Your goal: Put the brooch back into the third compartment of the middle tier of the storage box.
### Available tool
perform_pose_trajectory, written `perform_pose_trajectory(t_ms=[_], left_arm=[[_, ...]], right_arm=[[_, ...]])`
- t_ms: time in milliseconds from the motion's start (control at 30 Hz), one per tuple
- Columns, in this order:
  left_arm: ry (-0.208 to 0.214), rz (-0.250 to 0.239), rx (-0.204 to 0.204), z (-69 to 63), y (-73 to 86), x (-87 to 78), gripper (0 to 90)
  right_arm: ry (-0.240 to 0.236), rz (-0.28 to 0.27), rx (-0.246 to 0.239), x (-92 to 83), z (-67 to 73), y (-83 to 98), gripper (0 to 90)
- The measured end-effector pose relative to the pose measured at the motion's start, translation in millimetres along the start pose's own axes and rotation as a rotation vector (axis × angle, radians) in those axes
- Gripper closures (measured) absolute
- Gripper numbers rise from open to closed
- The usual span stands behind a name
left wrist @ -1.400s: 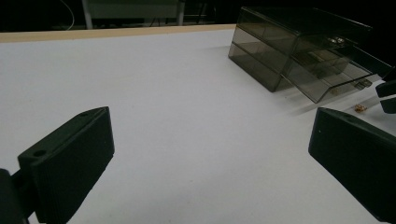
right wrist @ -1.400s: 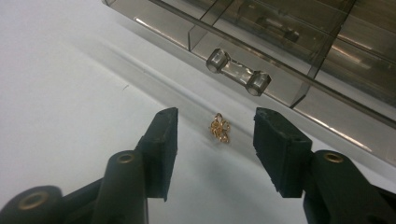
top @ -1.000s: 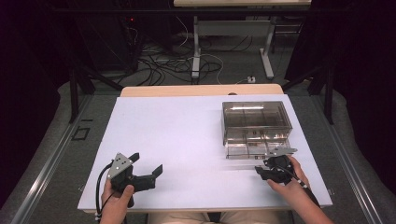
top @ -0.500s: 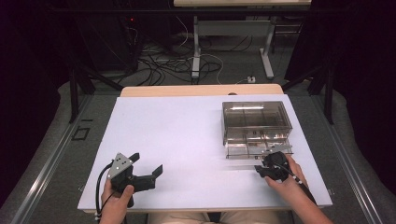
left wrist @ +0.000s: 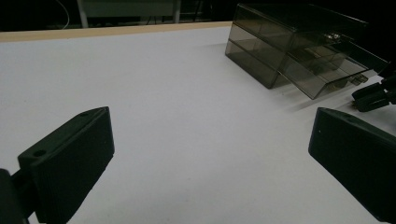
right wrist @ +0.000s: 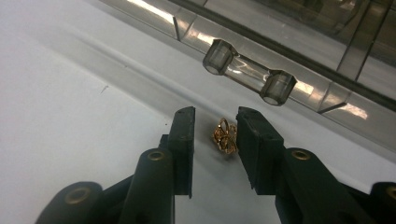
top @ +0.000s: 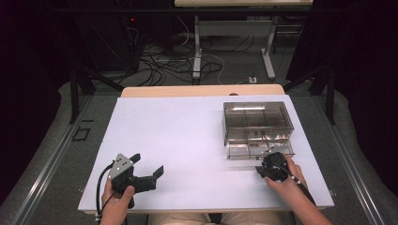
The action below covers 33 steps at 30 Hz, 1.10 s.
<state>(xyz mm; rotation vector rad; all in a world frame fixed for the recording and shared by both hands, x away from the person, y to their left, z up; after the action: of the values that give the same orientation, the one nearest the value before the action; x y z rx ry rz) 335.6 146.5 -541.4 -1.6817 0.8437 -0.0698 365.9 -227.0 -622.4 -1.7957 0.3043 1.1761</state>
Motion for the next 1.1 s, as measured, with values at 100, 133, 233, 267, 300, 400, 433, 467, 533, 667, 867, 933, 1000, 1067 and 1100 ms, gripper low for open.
perform_pose_trajectory(t_ms=[100, 133, 233, 267, 300, 400, 433, 467, 533, 667, 867, 933, 1000, 1067, 1100], left_arm=[[-0.002, 0.003, 0.006, 0.6, 0.2, -0.2, 0.4], [-0.001, 0.003, 0.006, 0.5, 0.2, -0.1, 0.4], [-0.001, 0.003, 0.006, 0.5, 0.2, -0.2, 0.4], [-0.002, 0.003, 0.006, 0.7, 0.2, -0.1, 0.4], [0.000, 0.002, -0.001, 0.2, 0.3, 0.1, 0.4], [-0.001, 0.003, 0.005, 0.5, 0.3, -0.1, 0.4], [-0.002, 0.004, 0.007, 0.7, 0.3, -0.2, 0.4], [0.000, 0.002, 0.008, 0.6, 0.1, -0.1, 0.4], [-0.002, 0.004, 0.006, 0.9, 0.3, 0.0, 0.4], [-0.002, 0.004, 0.007, 0.8, 0.4, 0.0, 0.4], [0.000, 0.002, 0.002, 0.5, 0.2, 0.2, 0.4], [0.000, 0.001, 0.002, 0.5, 0.1, 0.1, 0.4], [0.000, 0.001, 0.002, 0.5, 0.2, 0.1, 0.4], [0.000, 0.001, 0.002, 0.5, 0.2, 0.1, 0.4], [0.000, 0.001, 0.002, 0.5, 0.2, 0.1, 0.4]], right_arm=[[-0.001, 0.013, 0.015, 2.1, -0.7, 2.8, 69.5], [-0.002, 0.013, 0.019, 2.1, -1.0, 3.1, 70.1], [-0.007, 0.012, 0.028, 2.4, -1.1, 3.6, 70.6], [-0.008, 0.013, 0.032, 2.3, -1.2, 3.5, 71.3], [-0.010, 0.013, 0.033, 2.3, -1.2, 3.5, 71.7], [-0.010, 0.010, 0.035, 2.7, -1.5, 3.4, 72.2], [-0.010, 0.008, 0.045, 2.4, -1.2, 3.5, 73.1], [-0.004, 0.008, 0.044, 2.3, -2.0, 3.6, 74.8], [-0.008, 0.008, 0.044, 2.2, -1.9, 3.5, 78.0], [-0.007, 0.009, 0.051, 2.4, -0.6, 3.3, 82.7], [-0.012, 0.010, 0.071, 1.9, -0.7, 3.4, 83.9], [-0.007, 0.011, 0.065, 2.3, -1.4, 3.4, 83.9], [-0.012, 0.009, 0.071, 2.4, -1.1, 2.7, 84.0], [-0.011, 0.005, 0.065, 2.6, -1.7, 2.2, 85.5], [-0.010, 0.002, 0.063, 2.3, -1.8, 1.8, 86.3]])
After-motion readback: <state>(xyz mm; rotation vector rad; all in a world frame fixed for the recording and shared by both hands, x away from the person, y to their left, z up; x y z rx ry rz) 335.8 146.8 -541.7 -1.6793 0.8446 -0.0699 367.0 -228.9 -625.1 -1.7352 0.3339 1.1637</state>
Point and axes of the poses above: each handheld gripper's, and its own axes: x roughly forward along the jaws, y roughly out of its underside, z roughly to its left, the point moved 10 cm from there along x, roughly forward along the jaws, and after that the axes turned 9 degrees about -x, right-handed, at the moved point
